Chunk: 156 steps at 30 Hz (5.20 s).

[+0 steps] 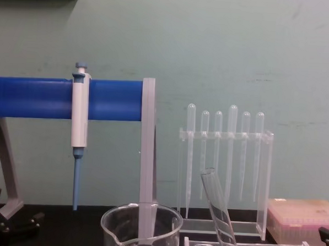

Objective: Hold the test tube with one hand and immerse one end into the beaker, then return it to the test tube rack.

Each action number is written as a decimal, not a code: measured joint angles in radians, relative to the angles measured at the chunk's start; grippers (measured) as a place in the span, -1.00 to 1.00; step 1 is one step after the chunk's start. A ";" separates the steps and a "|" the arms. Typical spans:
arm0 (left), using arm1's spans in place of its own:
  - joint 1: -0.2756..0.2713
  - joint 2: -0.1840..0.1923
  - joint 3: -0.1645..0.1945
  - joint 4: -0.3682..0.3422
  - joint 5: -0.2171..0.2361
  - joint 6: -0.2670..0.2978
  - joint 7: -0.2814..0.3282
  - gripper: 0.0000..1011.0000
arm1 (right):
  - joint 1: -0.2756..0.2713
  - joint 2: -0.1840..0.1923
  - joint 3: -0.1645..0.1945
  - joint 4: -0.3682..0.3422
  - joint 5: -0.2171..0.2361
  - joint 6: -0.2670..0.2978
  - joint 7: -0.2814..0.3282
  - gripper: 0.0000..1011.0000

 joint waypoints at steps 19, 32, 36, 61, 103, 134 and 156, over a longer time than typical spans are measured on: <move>0.000 0.000 0.000 0.000 0.000 0.000 0.000 0.98 | -0.047 0.023 0.024 -0.074 -0.028 0.011 -0.026 0.98; 0.000 0.000 0.000 0.000 0.000 0.000 0.000 0.98 | -0.277 0.141 0.104 -0.417 0.010 0.093 0.003 0.98; 0.000 0.000 0.000 0.000 0.000 0.000 0.000 0.98 | -0.259 0.132 0.072 -0.429 0.055 0.093 0.110 0.98; 0.000 0.000 0.000 0.000 0.000 0.000 0.000 0.98 | 0.027 -0.056 -0.082 -0.273 -0.030 0.197 0.369 0.92; 0.000 0.000 0.000 0.000 0.000 0.000 0.000 0.98 | -0.093 -0.158 0.120 -0.432 0.032 0.189 0.387 -0.55; 0.000 0.000 0.000 0.000 0.000 0.000 0.000 0.98 | -0.080 -0.155 0.157 -0.455 0.143 0.245 0.372 -0.55; 0.000 0.000 0.000 0.000 0.000 0.000 0.000 0.98 | -0.082 -0.156 0.159 -0.457 0.142 0.243 0.373 -0.55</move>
